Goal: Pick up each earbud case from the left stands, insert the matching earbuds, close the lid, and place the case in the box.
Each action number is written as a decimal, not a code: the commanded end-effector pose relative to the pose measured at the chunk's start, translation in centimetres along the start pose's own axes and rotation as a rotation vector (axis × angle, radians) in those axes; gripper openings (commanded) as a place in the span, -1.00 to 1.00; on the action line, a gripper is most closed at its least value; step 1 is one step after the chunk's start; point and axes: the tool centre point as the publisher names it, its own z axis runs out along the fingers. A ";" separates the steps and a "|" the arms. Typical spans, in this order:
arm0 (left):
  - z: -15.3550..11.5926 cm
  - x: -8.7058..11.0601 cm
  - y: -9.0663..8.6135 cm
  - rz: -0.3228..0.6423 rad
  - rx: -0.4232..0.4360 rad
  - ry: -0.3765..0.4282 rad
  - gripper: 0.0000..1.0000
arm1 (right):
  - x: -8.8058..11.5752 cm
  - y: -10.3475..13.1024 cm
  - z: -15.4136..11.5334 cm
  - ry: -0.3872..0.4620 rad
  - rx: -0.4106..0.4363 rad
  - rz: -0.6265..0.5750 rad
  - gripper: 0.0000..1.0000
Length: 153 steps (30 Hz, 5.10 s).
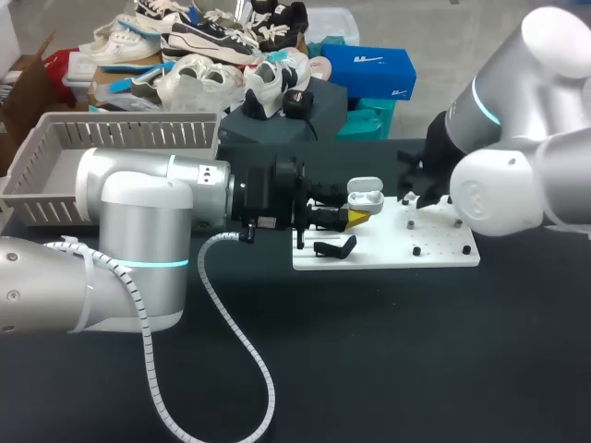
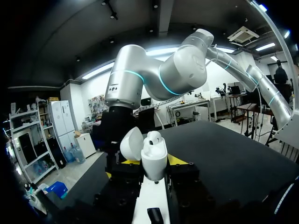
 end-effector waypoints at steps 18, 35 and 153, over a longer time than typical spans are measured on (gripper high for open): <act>0.0 0.0 0.1 0.000 0.002 0.001 -1.00 | -0.4 0.1 0.6 0.014 0.001 -0.003 -0.62; 0.0 0.0 0.1 0.000 0.002 0.001 -1.00 | -0.2 0.1 -0.7 -0.008 0.003 0.021 -1.00; 0.0 0.0 0.1 0.000 0.002 0.001 -1.00 | 12.5 12.1 -14.3 0.229 0.016 -0.980 -1.00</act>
